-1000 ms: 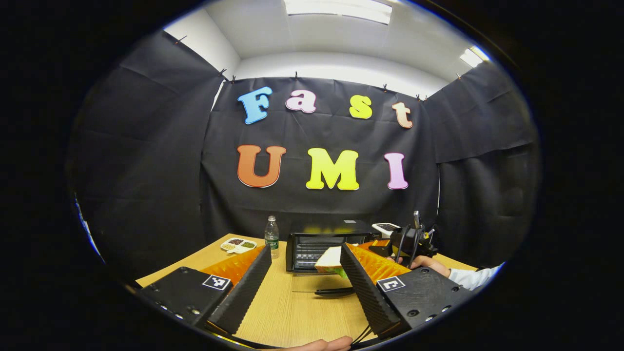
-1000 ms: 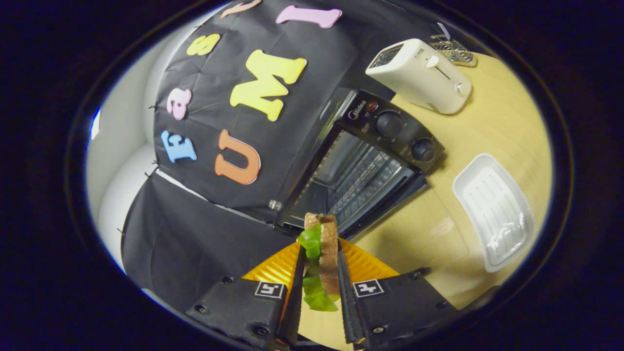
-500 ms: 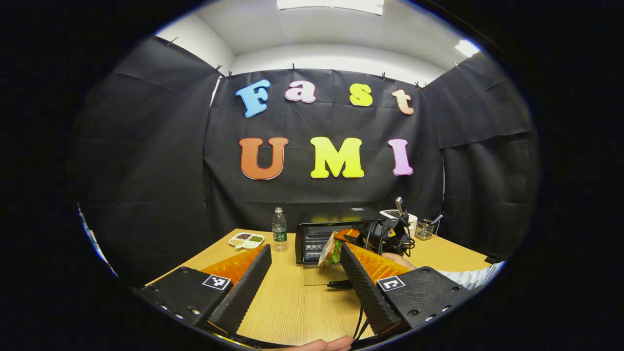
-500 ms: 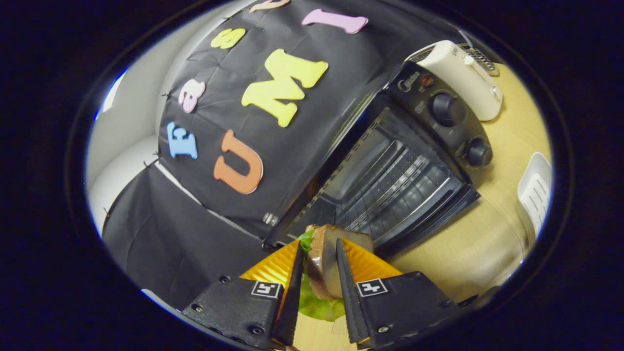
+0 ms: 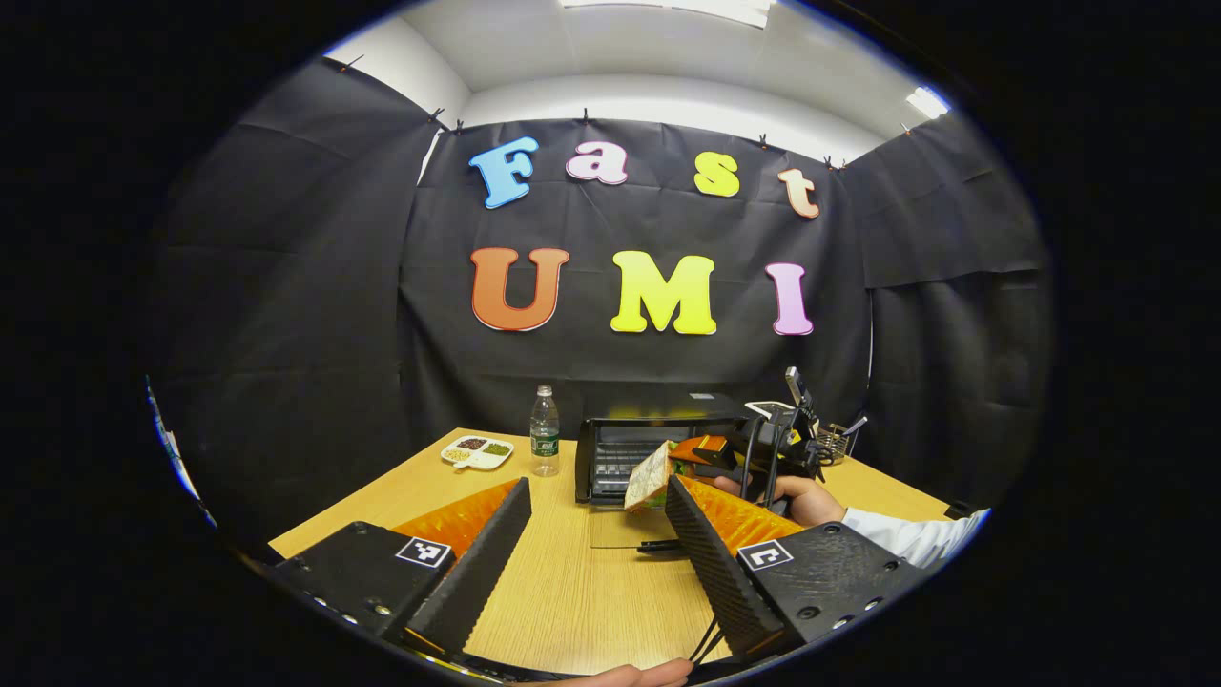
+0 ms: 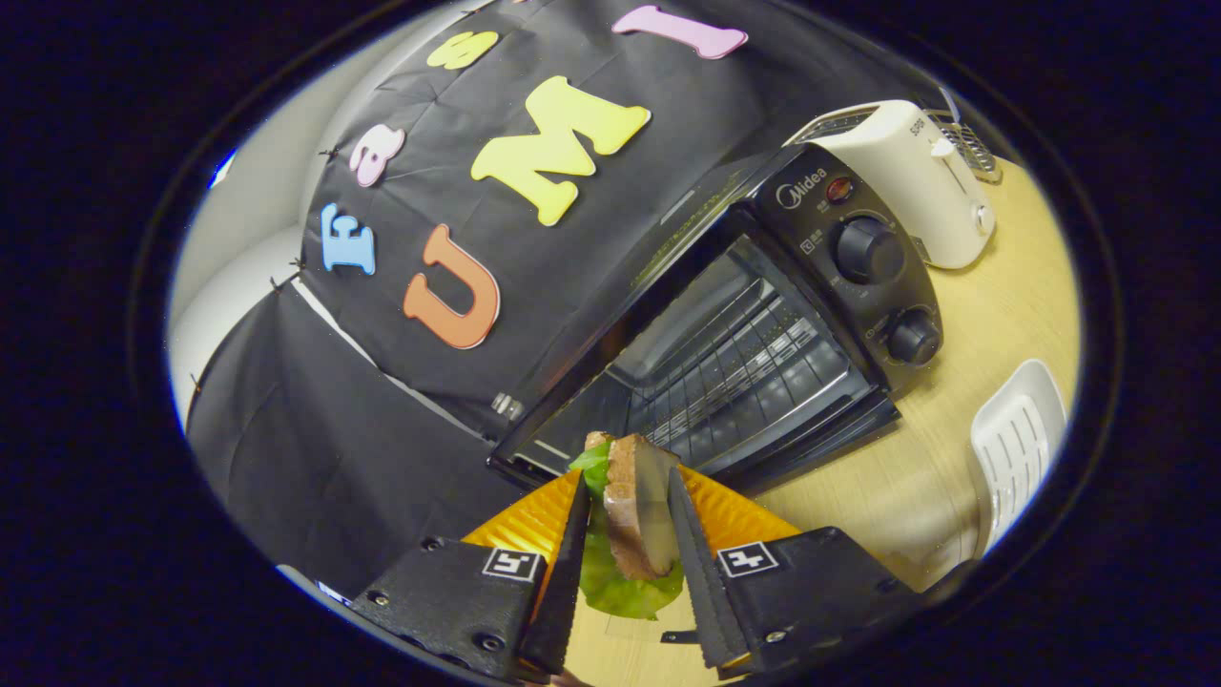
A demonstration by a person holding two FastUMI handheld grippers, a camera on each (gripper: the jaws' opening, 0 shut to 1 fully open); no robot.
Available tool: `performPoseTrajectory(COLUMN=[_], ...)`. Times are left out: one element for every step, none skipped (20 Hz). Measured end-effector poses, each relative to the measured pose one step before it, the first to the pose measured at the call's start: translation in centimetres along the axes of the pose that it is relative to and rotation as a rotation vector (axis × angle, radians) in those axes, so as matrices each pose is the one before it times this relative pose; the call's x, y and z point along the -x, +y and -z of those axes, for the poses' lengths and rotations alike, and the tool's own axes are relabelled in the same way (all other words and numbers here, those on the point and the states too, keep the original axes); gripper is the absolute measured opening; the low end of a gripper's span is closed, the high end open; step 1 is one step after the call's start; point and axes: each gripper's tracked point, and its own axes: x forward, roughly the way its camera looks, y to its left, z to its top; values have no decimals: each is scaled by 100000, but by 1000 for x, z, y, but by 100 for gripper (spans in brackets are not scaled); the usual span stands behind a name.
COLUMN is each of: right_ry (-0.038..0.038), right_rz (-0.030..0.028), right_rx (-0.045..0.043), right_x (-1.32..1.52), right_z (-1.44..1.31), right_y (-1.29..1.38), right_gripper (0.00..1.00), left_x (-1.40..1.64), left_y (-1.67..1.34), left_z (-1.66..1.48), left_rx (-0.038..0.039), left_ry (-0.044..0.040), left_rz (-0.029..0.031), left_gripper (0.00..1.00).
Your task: Open the electric oven with the left hand, put the food in, and close the electric oven.
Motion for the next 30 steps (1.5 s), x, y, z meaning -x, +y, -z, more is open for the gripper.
performPoseTrajectory(right_ry=[751,632,1089,389,49,362,-942,-1458,-2676,-3843,-2379,-1779,-1242,-1090,-2279,-1662,-2567,-2977,-4322,-5029,-6925,-5756,-4086,-2459,-1076,-395,886,-540,-1075,-735], right_rz=[-427,933,908,1180,-368,-795,-2094,-1565,-1930,-1871,-2036,-924,-1250,-468,-278,-504,-1458,-2419,-1825,-1845,-1428,-1204,-1044,2457,929,2436,1591,1570,30,1133], right_rx=[784,835,1682,879,-39,-594,-2034,-1984,-2603,-4114,-5015,-5789,-7394,-7073,-8229,-6893,-5824,-4811,-3752,-1367,542,2510,4640,3976,3168,3247,2909,3729,3431,4709], right_x=[155,459,-118,201,147,109,307,109,164,6,-202,-343,-277,-440,-607,-517,-566,-514,123,-600,-734,-821,-819,-402,-834,-633,-393,-433,-142,-93], right_z=[62,-120,135,-19,-189,-80,-254,-313,-509,-873,-447,-139,98,24,44,-210,-660,-301,-639,-503,-767,-613,-104,125,395,474,520,381,85,-63], right_y=[-101,36,-217,-257,-43,118,356,358,181,317,330,-97,-152,-368,-671,-760,-218,-188,-146,-25,261,431,371,-523,-279,-664,-492,-543,-143,-218], right_gripper=[54,52,35,31,23,11,16,7,13,13,13,13,13,13,13,13,13,13,13,13,13,13,13,13,13,13,14,14,15,16], left_x=[-75,-56,-102,-79,-162,-77,28,-95,78,1,-75,-28,-85,0,133,42,160,28,118,80,-108,-13,-80,-61,28,56,-38,-68,43,-23], left_y=[-21,-46,75,23,-74,-60,51,-6,3,-28,94,-6,88,13,53,-49,75,42,17,56,111,82,32,-26,66,52,34,-13,35,-71], left_z=[155,183,154,71,40,84,52,0,27,129,29,-11,-82,-160,-214,-164,-88,-117,-63,50,71,165,310,324,265,140,6,136,94,215], left_rx=[-119,75,212,451,547,519,454,270,-3,-177,-271,-208,-17,157,233,288,279,297,211,73,-1,56,184,288,152,131,130,212,269,333], left_ry=[331,531,535,176,24,233,14,-119,212,13,-127,-109,-225,-344,-488,-552,-452,-383,-241,-61,113,264,610,667,750,407,-92,-13,118,216], left_rz=[132,201,150,112,202,230,199,245,126,98,152,63,5,170,285,247,246,198,342,185,-273,-230,-64,146,319,58,-1,201,251,164], left_gripper=[93,94,94,94,94,93,93,93,93,94,93,94,93,94,93,93,93,93,94,93,93,94,94,94,94,94,94,94,93,94])
